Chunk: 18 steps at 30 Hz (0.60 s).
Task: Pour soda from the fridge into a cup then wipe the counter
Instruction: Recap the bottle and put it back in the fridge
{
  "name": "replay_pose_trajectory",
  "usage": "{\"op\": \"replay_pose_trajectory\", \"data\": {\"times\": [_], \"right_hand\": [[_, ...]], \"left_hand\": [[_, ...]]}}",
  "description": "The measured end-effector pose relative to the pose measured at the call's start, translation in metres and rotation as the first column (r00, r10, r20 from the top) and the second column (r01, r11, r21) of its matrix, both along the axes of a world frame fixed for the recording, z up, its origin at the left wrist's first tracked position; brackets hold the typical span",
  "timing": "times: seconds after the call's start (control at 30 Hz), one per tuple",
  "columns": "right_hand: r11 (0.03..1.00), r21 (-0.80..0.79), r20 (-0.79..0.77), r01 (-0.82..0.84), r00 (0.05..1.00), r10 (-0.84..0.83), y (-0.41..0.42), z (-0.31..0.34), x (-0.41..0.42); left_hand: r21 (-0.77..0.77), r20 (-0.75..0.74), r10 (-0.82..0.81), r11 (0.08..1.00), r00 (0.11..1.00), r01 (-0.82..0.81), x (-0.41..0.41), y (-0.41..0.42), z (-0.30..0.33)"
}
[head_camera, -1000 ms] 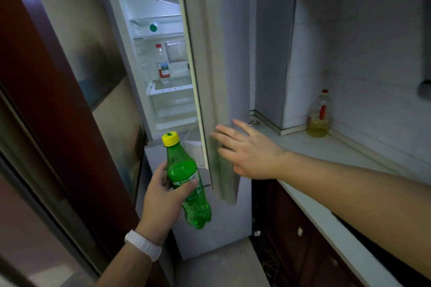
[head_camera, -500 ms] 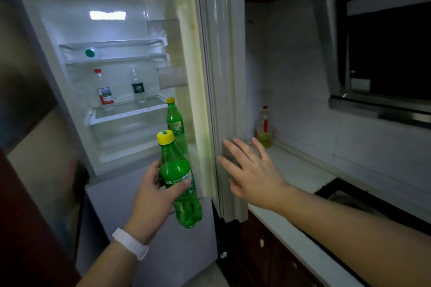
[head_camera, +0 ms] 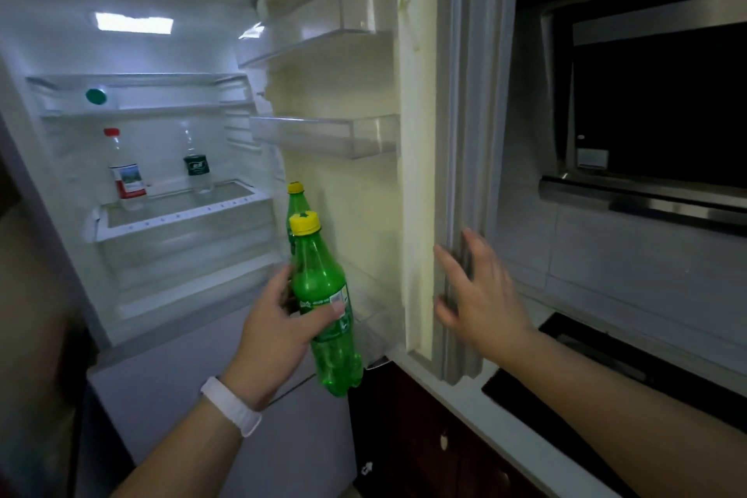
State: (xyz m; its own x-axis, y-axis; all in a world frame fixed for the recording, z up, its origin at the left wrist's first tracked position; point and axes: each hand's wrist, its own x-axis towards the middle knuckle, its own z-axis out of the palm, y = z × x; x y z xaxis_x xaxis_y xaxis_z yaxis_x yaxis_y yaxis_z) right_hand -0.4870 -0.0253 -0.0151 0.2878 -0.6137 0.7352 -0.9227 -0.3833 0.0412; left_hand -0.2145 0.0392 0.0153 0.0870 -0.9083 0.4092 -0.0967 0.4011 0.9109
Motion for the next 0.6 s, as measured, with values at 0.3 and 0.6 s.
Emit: {"op": "replay_pose_trajectory", "data": {"times": [0.3, 0.6], "right_hand": [[0.997, 0.009, 0.060, 0.073, 0.995, -0.073, -0.029, -0.007, -0.020], [0.997, -0.060, 0.057, 0.051, 0.997, -0.048, -0.063, -0.013, -0.048]], "left_hand": [[-0.087, -0.185, 0.001, 0.996, 0.983, -0.018, -0.001, -0.064, 0.048], [-0.122, -0.150, 0.112, 0.984, 0.982, -0.131, -0.023, -0.137, 0.043]]}}
